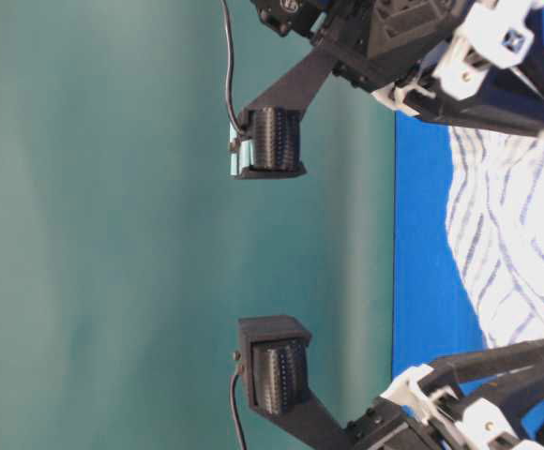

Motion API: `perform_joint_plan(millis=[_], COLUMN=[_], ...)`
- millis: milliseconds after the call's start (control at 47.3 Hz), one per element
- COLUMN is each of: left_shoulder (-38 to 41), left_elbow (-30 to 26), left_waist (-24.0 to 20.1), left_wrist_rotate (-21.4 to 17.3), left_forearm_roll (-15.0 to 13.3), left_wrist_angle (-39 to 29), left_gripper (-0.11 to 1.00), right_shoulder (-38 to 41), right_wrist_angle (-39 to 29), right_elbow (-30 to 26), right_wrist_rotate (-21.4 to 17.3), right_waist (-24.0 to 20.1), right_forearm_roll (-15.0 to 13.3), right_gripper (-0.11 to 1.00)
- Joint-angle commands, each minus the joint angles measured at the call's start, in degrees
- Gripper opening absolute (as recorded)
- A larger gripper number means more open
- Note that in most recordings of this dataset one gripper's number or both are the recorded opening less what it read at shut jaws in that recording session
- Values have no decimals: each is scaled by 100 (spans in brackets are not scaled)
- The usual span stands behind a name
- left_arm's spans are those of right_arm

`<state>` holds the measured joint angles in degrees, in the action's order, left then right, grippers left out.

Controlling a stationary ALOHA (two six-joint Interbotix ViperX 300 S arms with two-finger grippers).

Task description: Lift the towel with both arms.

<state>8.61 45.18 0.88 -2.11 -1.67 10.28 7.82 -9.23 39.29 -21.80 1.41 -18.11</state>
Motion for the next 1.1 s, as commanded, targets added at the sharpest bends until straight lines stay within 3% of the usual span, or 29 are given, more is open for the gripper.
perform_joint_plan(millis=[0,42,106,381,592,1079], left_shoulder=[-62,-70,-79,-299,-1195,-3278], left_elbow=[-79,-70,-62,-88,-158,-923], left_waist=[0,-9,-35,-62,-62,-141], left_wrist_rotate=[0,0,0,-9,-9,9], left_forearm_roll=[-9,-9,-9,-9,-9,-9], left_wrist_angle=[35,26,18,-44,-589,-2268], left_gripper=[22,11,2,2,2,2], right_shoulder=[-79,-79,-79,-132,-712,-2285], right_wrist_angle=[62,70,70,44,-316,-2461], right_elbow=[-70,-70,-79,-88,-255,-1538], right_wrist_rotate=[-9,-9,-9,-9,-18,53], right_waist=[70,88,88,88,62,-53], right_forearm_roll=[-9,-9,-9,0,18,18], right_gripper=[19,6,3,3,3,3])
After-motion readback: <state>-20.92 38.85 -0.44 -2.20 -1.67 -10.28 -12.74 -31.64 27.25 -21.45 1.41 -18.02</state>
